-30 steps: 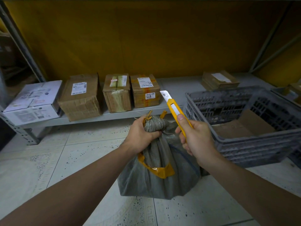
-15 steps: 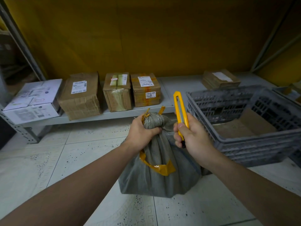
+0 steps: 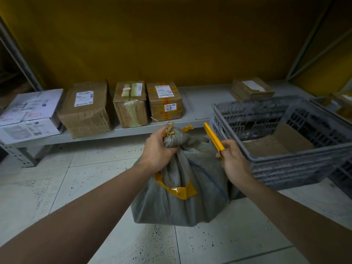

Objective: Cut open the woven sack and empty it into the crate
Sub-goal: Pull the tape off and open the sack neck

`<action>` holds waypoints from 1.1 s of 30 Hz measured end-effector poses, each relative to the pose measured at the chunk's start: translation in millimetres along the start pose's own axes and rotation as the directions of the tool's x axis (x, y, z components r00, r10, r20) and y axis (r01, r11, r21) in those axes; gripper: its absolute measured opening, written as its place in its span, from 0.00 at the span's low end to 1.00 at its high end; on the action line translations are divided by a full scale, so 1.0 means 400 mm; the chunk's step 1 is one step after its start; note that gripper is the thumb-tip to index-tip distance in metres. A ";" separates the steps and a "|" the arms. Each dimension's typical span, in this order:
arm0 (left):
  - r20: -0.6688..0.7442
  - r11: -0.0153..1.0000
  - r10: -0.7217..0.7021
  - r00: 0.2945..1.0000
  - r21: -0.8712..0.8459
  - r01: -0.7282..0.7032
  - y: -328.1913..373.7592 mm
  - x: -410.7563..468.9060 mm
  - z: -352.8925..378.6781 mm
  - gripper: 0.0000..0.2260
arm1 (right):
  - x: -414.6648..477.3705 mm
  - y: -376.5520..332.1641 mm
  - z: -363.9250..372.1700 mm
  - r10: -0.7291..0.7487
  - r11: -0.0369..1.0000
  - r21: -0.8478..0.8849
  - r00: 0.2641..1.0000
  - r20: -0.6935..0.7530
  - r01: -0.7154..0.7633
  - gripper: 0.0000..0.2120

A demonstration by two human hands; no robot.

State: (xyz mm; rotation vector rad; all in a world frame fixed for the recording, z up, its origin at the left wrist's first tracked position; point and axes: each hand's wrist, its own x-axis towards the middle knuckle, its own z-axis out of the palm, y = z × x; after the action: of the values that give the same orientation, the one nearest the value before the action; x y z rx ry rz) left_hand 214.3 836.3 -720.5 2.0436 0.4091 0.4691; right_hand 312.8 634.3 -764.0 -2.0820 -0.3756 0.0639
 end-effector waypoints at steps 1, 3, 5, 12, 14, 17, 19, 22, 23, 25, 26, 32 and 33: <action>-0.007 1.000 0.015 1.000 0.019 -0.014 0.000 0.000 -0.005 0.26 | 0.000 0.011 -0.003 0.030 0.999 -0.016 1.000 0.004 -0.030 0.05; -0.005 0.995 0.080 0.997 0.059 -0.080 0.005 0.002 -0.014 0.22 | 0.000 0.040 -0.012 0.031 0.996 -0.079 0.999 0.033 -0.028 0.07; -0.007 0.983 0.155 0.988 0.100 -0.154 0.013 0.006 -0.020 0.19 | -0.003 0.067 -0.018 -0.019 0.986 -0.163 0.998 0.062 0.029 0.08; -0.187 0.931 0.210 0.960 0.339 -0.137 0.037 0.052 -0.075 0.20 | -0.011 0.098 0.004 -0.121 0.956 -0.259 0.989 0.083 0.139 0.08; -0.234 0.935 0.198 0.952 0.335 -0.113 0.029 0.063 -0.094 0.20 | -0.014 0.105 0.013 -0.119 0.947 -0.293 0.991 0.057 0.131 0.08; -0.178 0.954 0.172 0.969 0.275 -0.119 0.013 0.059 -0.096 0.19 | -0.014 0.121 0.027 -0.094 0.936 -0.337 0.995 0.043 0.103 0.09; -0.102 0.971 0.154 0.983 0.200 -0.132 0.004 0.048 -0.084 0.18 | -0.013 0.141 0.035 -0.079 0.932 -0.349 0.995 0.069 0.098 0.09; -0.037 0.986 0.136 0.990 0.100 -0.131 -0.013 0.042 -0.061 0.19 | -0.015 0.168 0.040 -0.076 0.892 -0.431 0.985 0.152 0.135 0.07; -0.029 0.989 0.129 0.991 0.082 -0.126 -0.020 0.043 -0.054 0.19 | -0.016 0.175 0.042 -0.066 0.874 -0.464 0.982 0.178 0.142 0.09; -0.018 0.990 0.118 0.993 0.078 -0.116 -0.038 0.047 -0.041 0.19 | -0.020 0.193 0.046 -0.034 0.851 -0.505 0.975 0.221 0.144 0.12; -0.015 0.991 0.113 0.993 0.080 -0.112 -0.048 0.049 -0.036 0.19 | -0.023 0.203 0.050 -0.020 0.839 -0.523 0.970 0.244 0.149 0.13; 0.010 0.989 0.098 0.995 0.111 -0.098 -0.073 0.045 -0.018 0.23 | -0.058 0.271 0.087 0.092 0.694 -0.650 0.856 0.508 0.311 0.20; 0.013 0.987 0.104 0.994 0.118 -0.105 -0.074 0.044 -0.015 0.23 | -0.063 0.283 0.092 0.120 0.675 -0.657 0.828 0.547 0.337 0.21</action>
State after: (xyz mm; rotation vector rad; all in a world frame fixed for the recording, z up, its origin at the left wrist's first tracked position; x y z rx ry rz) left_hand 223.8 863.1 -740.8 2.1890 0.3335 0.5120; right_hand 308.4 604.4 -881.8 -2.8258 -1.0367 0.5391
